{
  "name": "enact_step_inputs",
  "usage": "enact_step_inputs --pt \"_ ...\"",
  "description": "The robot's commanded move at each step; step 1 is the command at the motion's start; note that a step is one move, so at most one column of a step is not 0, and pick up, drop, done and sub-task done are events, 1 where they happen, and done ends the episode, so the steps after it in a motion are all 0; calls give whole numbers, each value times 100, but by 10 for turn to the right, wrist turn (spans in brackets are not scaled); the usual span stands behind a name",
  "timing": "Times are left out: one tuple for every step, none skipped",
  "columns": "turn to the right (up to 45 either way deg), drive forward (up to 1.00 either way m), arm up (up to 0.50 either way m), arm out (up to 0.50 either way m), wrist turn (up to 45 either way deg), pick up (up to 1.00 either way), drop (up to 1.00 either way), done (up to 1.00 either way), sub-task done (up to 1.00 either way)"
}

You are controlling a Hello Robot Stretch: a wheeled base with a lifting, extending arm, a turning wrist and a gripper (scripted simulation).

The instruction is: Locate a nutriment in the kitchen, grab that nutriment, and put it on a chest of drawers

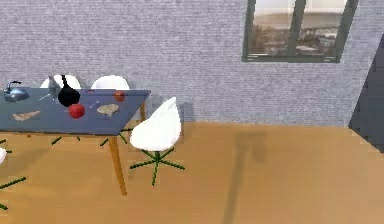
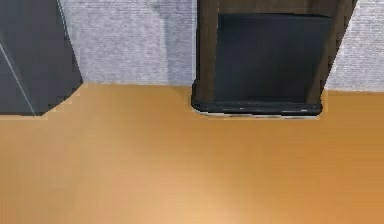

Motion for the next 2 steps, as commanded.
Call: enact_step_inputs --pt "0 95 0 0 0 0 0 0 0" --pt "-450 0 0 0 0 0 0 0 0"
